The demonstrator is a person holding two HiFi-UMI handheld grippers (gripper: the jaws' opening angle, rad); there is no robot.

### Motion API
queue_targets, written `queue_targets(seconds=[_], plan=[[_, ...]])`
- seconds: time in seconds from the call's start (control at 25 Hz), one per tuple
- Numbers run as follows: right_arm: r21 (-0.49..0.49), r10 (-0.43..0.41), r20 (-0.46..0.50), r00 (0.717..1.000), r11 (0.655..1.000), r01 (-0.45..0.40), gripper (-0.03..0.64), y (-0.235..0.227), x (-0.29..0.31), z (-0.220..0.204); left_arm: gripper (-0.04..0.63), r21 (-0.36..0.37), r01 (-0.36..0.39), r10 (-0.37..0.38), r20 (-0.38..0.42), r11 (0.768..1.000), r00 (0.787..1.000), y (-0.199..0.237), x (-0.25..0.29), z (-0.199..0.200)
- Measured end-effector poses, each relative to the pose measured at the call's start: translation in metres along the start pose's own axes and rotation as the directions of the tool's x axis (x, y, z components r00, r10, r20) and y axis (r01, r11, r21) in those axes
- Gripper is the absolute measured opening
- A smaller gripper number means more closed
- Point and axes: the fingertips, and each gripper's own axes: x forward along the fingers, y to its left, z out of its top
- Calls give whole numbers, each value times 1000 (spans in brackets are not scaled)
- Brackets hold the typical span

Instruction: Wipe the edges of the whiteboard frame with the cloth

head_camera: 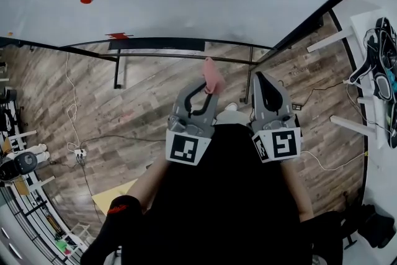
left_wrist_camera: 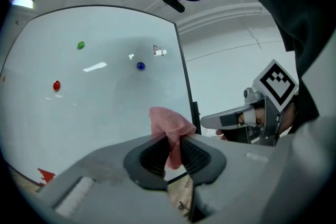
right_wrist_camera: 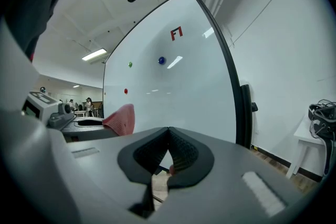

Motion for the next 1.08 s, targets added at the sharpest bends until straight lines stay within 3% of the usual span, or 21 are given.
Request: queue_targets(seconds=[1.08], plan=[[-1,-10,-12,1000,1000,10,2,7,-16,-6,44,26,30,-30,-1,999,1000,-15,-12,-1]])
